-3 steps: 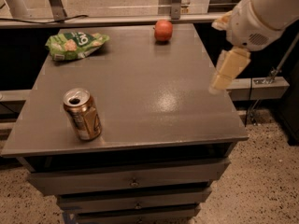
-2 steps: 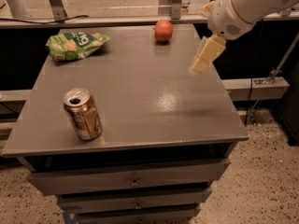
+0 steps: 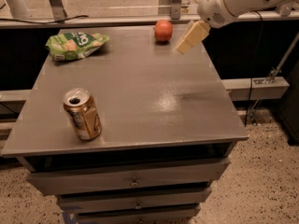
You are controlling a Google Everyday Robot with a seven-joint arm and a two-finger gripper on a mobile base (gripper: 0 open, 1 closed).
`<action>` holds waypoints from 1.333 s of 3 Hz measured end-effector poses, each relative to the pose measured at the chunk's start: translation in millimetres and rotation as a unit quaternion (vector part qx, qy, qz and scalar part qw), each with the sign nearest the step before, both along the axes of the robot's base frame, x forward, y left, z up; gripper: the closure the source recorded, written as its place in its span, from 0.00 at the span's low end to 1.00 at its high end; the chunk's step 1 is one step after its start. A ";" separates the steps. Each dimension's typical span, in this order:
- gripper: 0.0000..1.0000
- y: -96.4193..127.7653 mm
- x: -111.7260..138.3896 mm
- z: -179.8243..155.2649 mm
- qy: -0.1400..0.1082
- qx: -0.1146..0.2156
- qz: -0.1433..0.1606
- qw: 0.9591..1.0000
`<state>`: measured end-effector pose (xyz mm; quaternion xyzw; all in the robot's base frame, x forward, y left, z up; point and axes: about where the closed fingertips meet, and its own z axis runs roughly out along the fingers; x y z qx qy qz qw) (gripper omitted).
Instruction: Move apple near orange can
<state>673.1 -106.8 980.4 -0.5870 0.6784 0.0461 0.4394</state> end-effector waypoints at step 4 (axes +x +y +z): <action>0.00 -11.0 104.7 -58.0 -0.009 0.155 -0.132 0.979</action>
Offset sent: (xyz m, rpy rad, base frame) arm 0.0426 -0.0043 -0.0232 0.1713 -0.0236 -0.1275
